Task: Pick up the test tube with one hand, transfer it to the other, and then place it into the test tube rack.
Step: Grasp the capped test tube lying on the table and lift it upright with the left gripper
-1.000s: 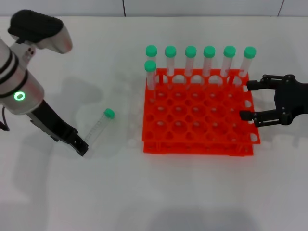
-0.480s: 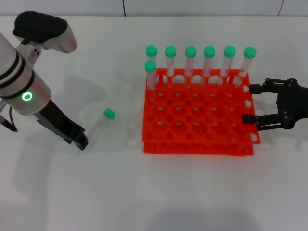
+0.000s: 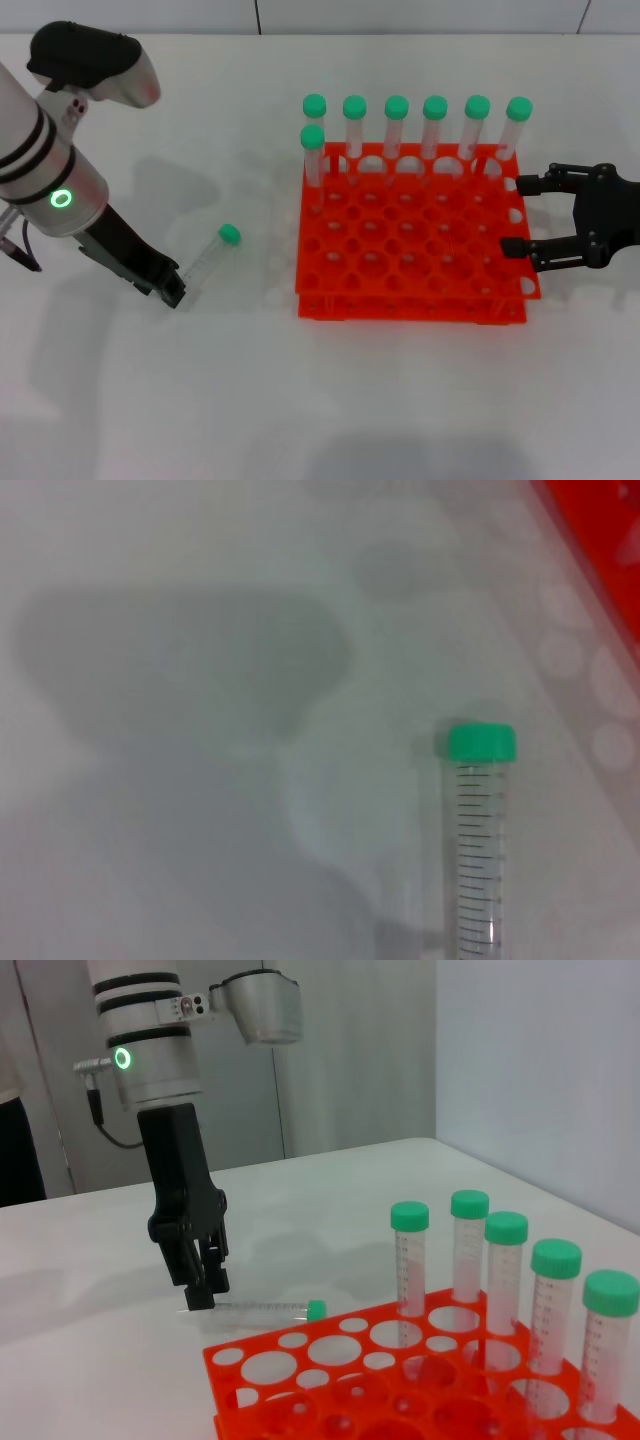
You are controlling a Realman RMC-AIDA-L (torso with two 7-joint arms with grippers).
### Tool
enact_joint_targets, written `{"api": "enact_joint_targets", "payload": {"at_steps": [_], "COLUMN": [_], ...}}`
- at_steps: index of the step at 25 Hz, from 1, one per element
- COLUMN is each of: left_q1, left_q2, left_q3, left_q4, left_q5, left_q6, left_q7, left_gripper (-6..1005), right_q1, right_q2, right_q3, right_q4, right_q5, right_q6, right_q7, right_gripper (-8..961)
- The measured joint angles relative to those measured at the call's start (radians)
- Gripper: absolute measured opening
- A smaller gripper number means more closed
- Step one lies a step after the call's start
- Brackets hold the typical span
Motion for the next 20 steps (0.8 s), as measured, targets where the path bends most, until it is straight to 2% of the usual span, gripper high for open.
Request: {"api": "enact_joint_targets", "payload": {"at_steps": [5, 20], "left_q1": [-0.007, -0.019], "left_q2": [0.002, 0.003], "left_q3": [0.047, 0.094], "left_q4": [-0.021, -0.039], "left_q5": [0.008, 0.01], "left_q6": [-0.013, -0.051], "left_q7": [-0.035, -0.053], "left_gripper": [360, 327], "right_q1": [0.0, 0.0], "right_q2": [0.001, 0.003], "right_q3": [0.001, 0.003], "right_q4": [0.0, 0.0], "right_q5": [0.0, 0.0], "right_q6": [0.003, 0.011], "right_q7": [0.0, 0.0], "right_gripper": [868, 868]}}
